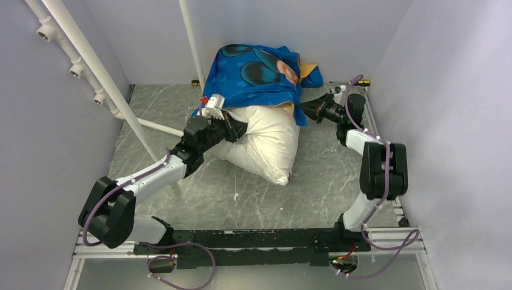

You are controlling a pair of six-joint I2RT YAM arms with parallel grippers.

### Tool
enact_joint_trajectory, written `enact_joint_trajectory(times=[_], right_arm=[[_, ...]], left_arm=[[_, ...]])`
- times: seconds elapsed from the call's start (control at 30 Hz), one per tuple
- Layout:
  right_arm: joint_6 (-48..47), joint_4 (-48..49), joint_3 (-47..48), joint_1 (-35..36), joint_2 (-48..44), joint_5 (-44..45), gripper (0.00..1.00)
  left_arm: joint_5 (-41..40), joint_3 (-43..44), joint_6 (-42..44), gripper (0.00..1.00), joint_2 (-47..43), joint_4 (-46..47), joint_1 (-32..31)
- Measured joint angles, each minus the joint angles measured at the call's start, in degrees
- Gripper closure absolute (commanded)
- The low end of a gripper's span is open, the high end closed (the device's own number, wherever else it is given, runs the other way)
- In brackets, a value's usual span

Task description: Put the pillow into the pillowcase

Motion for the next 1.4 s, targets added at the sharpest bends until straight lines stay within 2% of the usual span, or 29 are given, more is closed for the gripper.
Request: enact_joint_trajectory(times=[0.17,0.37,0.5,0.63,0.9,1.07,1.27,1.33,1.4], right_arm=[[-3.3,-8.6,-4.7,7.3,-14.8,3.8,1.0],[-2.7,-12.4,-6.0,14.3,-24.3,10.7,1.0],[-1.0,-13.9,-5.2,19.0,-24.9,13.9,1.0],[0.4,-16.7,-2.8,22.1,-24.9,16.5,1.0],[3.5,-19.3,4.6,24.3,-24.8,19.1,1.0],[4.5,-20.0,8.0,25.9,-24.8,19.1,1.0],[-1.7,-26.9,10.9,27.0,-27.8,17.7,1.0],[-4.9,-29.7,10.8,27.1,-29.5,17.0,1.0],[-8.2,-31.8,9.8,27.1,-31.0,16.4,1.0]], left_arm=[[-2.6,2.1,1.0,1.0,-2.8,-1.8,0.8],[-9.4,6.9,3.9,1.0,-3.1,-2.5,1.1],[-17.7,13.2,9.0,1.0,0.8,-4.2,-1.4],[-26.3,15.1,13.1,1.0,3.6,-3.0,-3.5],[-41.1,19.8,18.0,1.0,10.9,-4.5,-7.3],[-44.3,21.6,16.9,1.0,15.6,-11.0,-6.4],[-40.3,19.6,16.1,1.0,18.9,-16.3,-4.4],[-38.8,19.2,16.6,0.86,18.3,-16.2,-4.4],[-36.7,18.0,17.4,0.63,16.1,-16.6,-4.4]])
